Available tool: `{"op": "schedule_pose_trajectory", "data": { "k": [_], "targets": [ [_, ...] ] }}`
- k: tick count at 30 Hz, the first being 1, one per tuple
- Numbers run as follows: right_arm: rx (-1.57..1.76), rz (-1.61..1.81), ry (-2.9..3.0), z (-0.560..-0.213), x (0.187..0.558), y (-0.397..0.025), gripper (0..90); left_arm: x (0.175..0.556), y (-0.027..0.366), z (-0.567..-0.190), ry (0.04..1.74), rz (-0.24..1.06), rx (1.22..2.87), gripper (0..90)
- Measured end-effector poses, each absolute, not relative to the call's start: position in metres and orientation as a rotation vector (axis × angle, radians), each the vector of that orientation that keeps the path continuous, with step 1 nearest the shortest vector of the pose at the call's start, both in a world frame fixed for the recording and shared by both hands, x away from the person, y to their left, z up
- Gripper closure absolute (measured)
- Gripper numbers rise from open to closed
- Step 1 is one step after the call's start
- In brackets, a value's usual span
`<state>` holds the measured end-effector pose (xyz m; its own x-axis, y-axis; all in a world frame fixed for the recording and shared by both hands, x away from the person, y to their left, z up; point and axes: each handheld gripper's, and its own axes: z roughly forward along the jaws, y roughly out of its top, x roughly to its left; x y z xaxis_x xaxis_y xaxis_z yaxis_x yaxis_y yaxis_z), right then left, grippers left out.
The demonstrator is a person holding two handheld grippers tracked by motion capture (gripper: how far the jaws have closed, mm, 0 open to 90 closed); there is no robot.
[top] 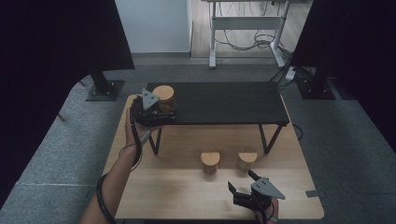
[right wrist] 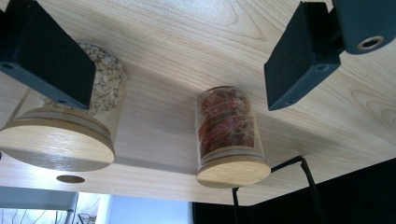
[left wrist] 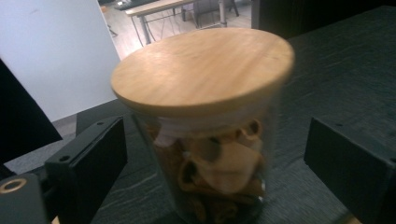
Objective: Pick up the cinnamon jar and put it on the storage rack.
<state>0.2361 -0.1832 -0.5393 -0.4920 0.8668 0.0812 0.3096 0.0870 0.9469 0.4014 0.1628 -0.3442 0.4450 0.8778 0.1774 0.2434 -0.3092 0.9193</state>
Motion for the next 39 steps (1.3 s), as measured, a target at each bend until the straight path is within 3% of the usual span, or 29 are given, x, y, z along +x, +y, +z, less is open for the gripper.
{"op": "schedule_pose_trajectory", "data": {
  "k": [27, 39],
  "targets": [
    [1.153, 1.406, 1.852, -0.539, 0.235, -0.183, 8.5, 0.342, 0.181, -0.362, 0.879, 0.922, 1.765, 6.6],
    [1.145, 1.400, 1.860, -0.539, 0.235, -0.181, 8.5, 0.303, 0.200, -0.396, 0.902, 0.861, 1.744, 7.4]
  ]
}}
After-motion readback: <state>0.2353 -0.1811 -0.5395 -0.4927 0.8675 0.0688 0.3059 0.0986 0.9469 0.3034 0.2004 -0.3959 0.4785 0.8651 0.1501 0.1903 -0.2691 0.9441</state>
